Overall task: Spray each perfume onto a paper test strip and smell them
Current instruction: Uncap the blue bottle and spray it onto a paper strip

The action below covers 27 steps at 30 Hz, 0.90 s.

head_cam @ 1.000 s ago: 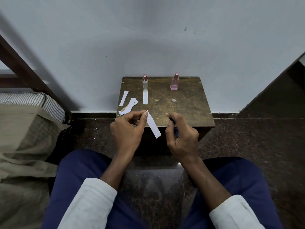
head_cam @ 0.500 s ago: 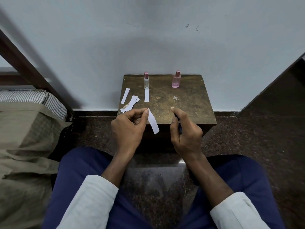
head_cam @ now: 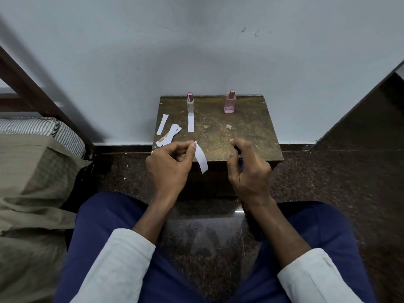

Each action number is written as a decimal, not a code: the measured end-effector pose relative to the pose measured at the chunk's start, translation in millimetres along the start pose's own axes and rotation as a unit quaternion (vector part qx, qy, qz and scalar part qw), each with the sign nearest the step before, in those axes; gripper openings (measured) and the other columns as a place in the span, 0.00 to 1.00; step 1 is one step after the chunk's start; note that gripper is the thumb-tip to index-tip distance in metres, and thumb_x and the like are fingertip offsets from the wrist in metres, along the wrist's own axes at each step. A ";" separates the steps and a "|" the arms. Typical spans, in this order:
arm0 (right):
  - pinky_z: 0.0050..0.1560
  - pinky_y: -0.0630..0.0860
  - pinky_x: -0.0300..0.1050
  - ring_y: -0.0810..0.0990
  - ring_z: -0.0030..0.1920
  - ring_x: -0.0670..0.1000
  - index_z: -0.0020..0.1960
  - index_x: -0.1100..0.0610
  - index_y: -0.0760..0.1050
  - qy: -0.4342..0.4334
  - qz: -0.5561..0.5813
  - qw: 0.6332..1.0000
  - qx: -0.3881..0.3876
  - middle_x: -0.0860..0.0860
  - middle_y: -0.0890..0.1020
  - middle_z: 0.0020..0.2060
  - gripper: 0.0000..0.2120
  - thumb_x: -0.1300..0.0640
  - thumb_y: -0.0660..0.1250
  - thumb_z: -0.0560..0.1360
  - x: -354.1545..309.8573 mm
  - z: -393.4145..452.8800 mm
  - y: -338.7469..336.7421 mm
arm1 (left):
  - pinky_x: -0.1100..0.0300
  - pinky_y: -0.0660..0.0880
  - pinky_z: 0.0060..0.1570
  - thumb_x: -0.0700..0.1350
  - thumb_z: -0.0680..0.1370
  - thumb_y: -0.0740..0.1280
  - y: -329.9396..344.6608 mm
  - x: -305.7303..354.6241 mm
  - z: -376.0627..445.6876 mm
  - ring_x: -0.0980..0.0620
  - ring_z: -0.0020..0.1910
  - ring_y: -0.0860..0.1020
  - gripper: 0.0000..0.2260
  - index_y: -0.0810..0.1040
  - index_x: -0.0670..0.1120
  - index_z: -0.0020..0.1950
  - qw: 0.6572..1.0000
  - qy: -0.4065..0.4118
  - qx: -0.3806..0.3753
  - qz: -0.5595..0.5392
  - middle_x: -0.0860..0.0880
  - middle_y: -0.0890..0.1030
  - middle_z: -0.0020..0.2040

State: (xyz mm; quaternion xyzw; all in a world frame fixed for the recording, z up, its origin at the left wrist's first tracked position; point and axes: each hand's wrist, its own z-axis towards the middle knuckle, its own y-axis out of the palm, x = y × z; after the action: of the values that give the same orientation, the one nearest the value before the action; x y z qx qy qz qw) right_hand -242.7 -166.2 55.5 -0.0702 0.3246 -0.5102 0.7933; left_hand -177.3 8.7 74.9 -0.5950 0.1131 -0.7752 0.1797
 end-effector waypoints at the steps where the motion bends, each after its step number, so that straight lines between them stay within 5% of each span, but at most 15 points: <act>1: 0.39 0.81 0.40 0.82 0.36 0.50 0.63 0.65 0.78 -0.002 0.003 1.000 0.000 0.56 0.85 0.42 0.10 0.65 0.65 0.82 0.7 -0.3 -0.5 | 0.72 0.76 0.38 0.53 0.78 0.79 0.0 -0.4 -0.1 0.59 0.37 0.83 0.06 0.91 0.53 0.53 1.000 -0.001 0.000 -0.001 0.59 0.86 0.36; 11: 0.44 0.74 0.26 0.79 0.35 0.47 0.66 0.58 0.74 -0.005 0.029 0.999 -0.044 0.54 0.84 0.42 0.12 0.63 0.65 0.83 5.5 -13.5 -6.5 | 0.66 0.80 0.42 0.52 0.78 0.79 -0.2 -3.5 5.7 0.61 0.38 0.85 0.05 0.91 0.53 0.51 0.999 -0.032 0.013 -0.032 0.61 0.87 0.38; 21: 0.50 0.69 0.19 0.76 0.40 0.42 0.61 0.65 0.79 -0.010 0.019 0.999 -0.049 0.56 0.85 0.42 0.10 0.67 0.67 0.80 1.8 -11.9 -10.1 | 0.73 0.78 0.44 0.52 0.78 0.79 -0.5 -6.0 8.9 0.63 0.41 0.86 0.06 0.91 0.53 0.52 0.997 -0.062 0.022 -0.049 0.60 0.87 0.40; 27: 0.41 0.74 0.28 0.78 0.33 0.46 0.65 0.59 0.74 -0.012 0.020 0.999 -0.027 0.55 0.84 0.39 0.11 0.64 0.65 0.83 2.9 -11.0 -8.7 | 0.73 0.78 0.44 0.52 0.78 0.79 -0.9 -5.7 8.5 0.64 0.41 0.86 0.06 0.91 0.52 0.52 0.997 -0.053 0.022 -0.044 0.61 0.87 0.40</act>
State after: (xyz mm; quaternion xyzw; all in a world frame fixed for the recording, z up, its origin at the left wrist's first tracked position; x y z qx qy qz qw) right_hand -255.0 -170.3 49.5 -0.0914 0.3299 -0.4847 0.8049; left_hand -167.9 12.2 72.5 -0.6356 0.0599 -0.7520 0.1641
